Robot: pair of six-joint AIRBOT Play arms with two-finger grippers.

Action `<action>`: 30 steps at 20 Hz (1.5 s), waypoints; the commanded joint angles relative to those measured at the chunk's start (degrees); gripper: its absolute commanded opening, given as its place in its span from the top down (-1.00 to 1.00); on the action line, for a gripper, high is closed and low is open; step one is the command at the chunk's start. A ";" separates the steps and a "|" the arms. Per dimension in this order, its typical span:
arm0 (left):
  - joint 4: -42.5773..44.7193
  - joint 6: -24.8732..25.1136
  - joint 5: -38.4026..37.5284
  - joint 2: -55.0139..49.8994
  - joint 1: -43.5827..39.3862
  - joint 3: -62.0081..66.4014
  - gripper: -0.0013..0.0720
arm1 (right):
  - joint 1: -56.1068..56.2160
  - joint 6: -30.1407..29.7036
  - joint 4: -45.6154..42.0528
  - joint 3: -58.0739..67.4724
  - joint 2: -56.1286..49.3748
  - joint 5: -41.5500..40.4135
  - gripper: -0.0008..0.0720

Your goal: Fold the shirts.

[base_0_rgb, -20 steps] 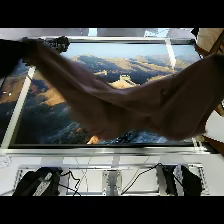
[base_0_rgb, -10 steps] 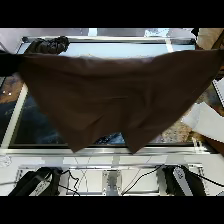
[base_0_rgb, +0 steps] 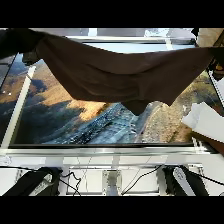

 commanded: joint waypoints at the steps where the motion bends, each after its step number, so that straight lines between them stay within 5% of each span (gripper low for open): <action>1: 0.63 0.44 7.23 -0.66 0.07 2.32 0.95 | 1.49 -1.16 -0.20 0.02 -0.26 -6.05 0.93; 6: 2.19 0.55 -4.24 -0.28 0.07 8.46 0.95 | 1.49 0.15 -4.76 5.55 0.20 -0.11 0.93; 10: 3.28 1.86 -4.33 4.17 0.07 16.31 0.95 | 1.49 2.58 -14.27 18.75 5.22 0.24 0.93; 15: 16.50 1.07 -7.74 10.45 0.07 23.28 0.95 | 1.51 4.85 -14.56 28.79 7.30 -0.20 0.93; 21: 21.46 -3.80 -43.50 9.25 0.07 11.69 0.95 | 2.08 15.41 -24.52 18.21 6.40 9.29 0.93; 23: 23.12 -3.63 -40.02 9.94 0.07 1.38 0.95 | 4.87 15.37 -29.27 7.34 7.56 8.70 0.93; 26: 23.10 -4.20 -21.05 6.91 0.07 -12.28 0.95 | 7.98 13.40 -29.29 -6.71 4.94 1.60 0.93; 30: 20.48 -4.46 -10.25 -12.44 0.04 -16.28 0.95 | 13.66 8.00 -21.92 -13.46 -10.82 -6.56 0.93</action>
